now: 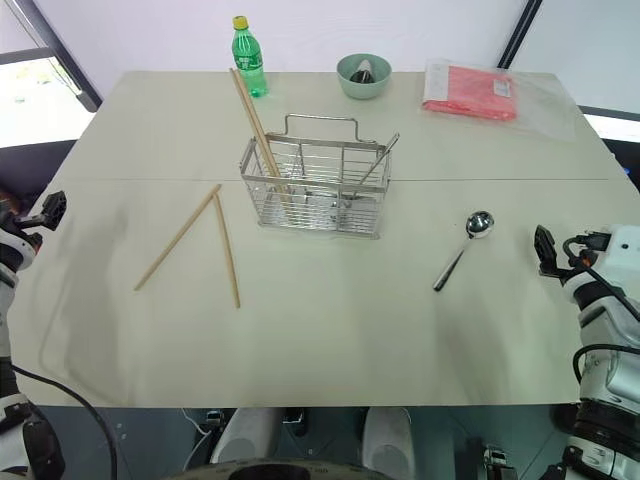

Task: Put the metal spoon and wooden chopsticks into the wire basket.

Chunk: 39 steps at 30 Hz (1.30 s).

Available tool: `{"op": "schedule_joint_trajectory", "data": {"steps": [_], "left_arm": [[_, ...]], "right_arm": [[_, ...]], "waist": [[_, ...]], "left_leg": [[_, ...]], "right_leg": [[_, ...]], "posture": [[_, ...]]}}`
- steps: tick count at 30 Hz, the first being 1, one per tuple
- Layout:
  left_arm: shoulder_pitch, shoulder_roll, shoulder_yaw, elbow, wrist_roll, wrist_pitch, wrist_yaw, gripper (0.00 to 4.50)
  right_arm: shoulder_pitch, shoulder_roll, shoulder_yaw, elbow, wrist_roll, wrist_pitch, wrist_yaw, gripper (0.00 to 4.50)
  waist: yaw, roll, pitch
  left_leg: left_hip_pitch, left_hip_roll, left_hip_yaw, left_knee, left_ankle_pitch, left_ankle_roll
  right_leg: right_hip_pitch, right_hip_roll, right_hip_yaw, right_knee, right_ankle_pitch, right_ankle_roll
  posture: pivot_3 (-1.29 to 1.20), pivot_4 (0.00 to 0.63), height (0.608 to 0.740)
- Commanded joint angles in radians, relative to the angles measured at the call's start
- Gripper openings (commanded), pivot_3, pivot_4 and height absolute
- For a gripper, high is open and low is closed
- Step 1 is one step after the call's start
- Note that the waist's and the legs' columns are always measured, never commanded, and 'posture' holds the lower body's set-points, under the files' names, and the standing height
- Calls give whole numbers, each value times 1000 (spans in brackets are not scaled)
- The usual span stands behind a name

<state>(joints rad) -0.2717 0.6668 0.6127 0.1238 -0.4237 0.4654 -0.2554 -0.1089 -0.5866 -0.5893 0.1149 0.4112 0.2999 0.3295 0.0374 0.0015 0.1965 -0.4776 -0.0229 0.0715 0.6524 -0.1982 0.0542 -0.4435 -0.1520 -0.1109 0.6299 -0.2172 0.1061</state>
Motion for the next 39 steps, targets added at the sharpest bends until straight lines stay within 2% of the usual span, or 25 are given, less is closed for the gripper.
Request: {"op": "schedule_joint_trajectory", "data": {"steps": [1, 19, 25, 31, 36, 39], "left_arm": [[-9, 23, 3, -32, 5, 0, 0, 4484], [-11, 19, -5, -51, 3, -3, -3, 4484], [-42, 25, 16, -56, -29, 18, -6, 4484], [-129, 64, 25, -138, -161, 127, -74, 4484], [-213, 129, 28, -315, -430, 326, -186, 4484], [-226, 183, 9, -410, -572, 427, -253, 4484]], "right_arm": [[-18, -3, -7, -52, 13, 1, -9, 4500], [-59, -26, 6, -31, 4, 3, 7, 4500], [-108, -76, 24, 1, -8, -7, 56, 4500], [-233, -212, 102, 124, -38, -54, 225, 4500], [-457, -377, 308, 320, -133, -203, 557, 4500], [-607, -422, 445, 454, -214, -338, 752, 4500]], "waist": [[-1, 0, 0], [-1, 0, 0], [0, 0, 0], [-2, 0, 0], [-10, 0, 1], [-27, 0, 1]], "left_leg": [[0, 0, 0, 0, 0, 0], [0, 0, 1, 0, 0, 0], [0, 0, 1, 1, 0, 0], [0, 0, 1, 3, 0, 0], [-1, 1, 2, 6, 0, 1], [-1, 1, 2, 7, -1, 2]], "right_leg": [[0, 0, 0, 0, 0, 0], [0, 0, 0, 0, 1, 1], [0, 0, 0, 1, 1, 1], [1, 1, 0, 1, 1, 1], [1, 2, 0, 2, 1, 1], [2, 2, -1, 2, 1, 1]], "posture": [[0, 150, 680], [0, 150, 680], [0, 150, 680], [0, 150, 680], [0, 150, 680], [0, 150, 680]]}}
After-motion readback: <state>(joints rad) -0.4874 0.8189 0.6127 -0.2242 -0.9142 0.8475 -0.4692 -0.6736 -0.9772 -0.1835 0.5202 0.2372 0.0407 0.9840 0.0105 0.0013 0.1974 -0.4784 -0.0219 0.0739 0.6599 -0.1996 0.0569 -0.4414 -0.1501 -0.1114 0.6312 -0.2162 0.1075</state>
